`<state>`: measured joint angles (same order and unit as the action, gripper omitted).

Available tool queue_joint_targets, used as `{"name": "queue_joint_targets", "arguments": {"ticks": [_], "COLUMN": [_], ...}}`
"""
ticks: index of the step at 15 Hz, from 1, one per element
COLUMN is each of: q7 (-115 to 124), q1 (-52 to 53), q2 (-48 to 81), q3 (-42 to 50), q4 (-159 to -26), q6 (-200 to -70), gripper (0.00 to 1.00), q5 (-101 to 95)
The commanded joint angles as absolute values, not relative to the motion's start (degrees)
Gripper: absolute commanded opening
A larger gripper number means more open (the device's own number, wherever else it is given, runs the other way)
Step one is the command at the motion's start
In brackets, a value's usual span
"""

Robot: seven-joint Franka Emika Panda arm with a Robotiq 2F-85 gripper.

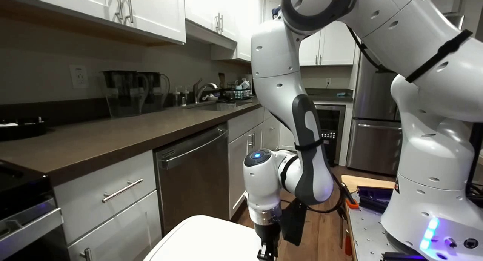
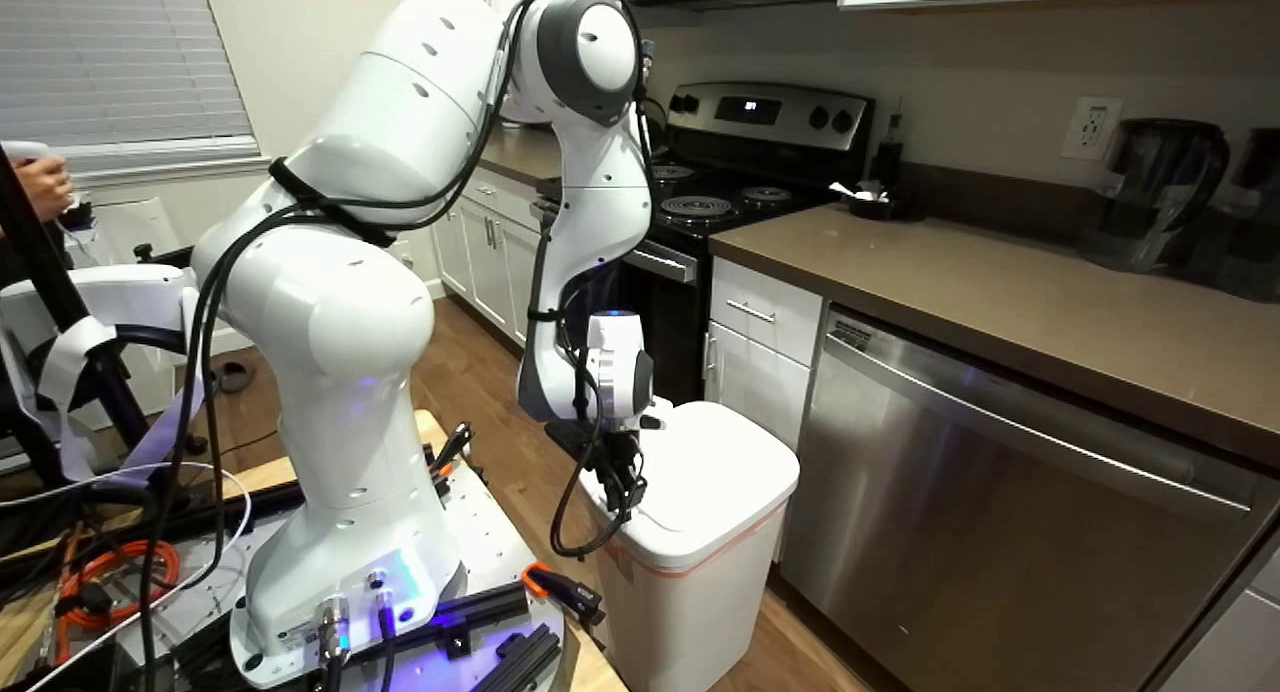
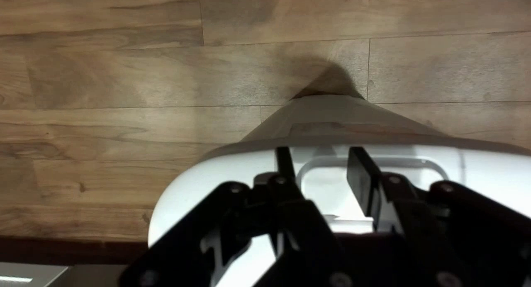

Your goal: Open the white bin

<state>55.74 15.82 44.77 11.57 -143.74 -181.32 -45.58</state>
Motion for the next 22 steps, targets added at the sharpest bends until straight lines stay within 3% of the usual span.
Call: {"name": "queue_joint_targets", "arguments": {"ticks": [1, 2, 6, 9, 13, 17, 19, 20, 21, 22], "q7": [57.5, 57.5, 57.1, 56.0, 51.9, 42.0, 38.0, 36.3, 35.0, 34.1], "q1": [19.0, 19.4, 19.4, 17.6, 12.4, 12.3, 12.7, 12.9, 12.8, 12.8], "q2": [48.8, 49.5, 49.4, 45.6, 39.5, 33.3, 30.2, 28.6, 27.0, 25.5], "q3": [14.9, 15.5, 15.7, 14.0, 8.1, 5.9, 5.8, 5.9, 5.9, 6.0], "q4": [-140.8, -140.4, -141.9, -142.6, -142.7, -142.5, -142.1, -142.0, -141.9, -141.8], "q6": [-186.3, -187.5, -188.8, -179.1, -162.7, -152.0, -147.7, -145.8, -143.6, -141.7], "gripper": [0.12, 0.06, 0.02, 0.15, 0.06, 0.07, 0.16, 0.34, 0.35, 0.15], "q5": [-45.1, -44.8, -44.7, -45.1, -42.3, -30.5, -25.9, -24.2, -22.8, -22.0]}}
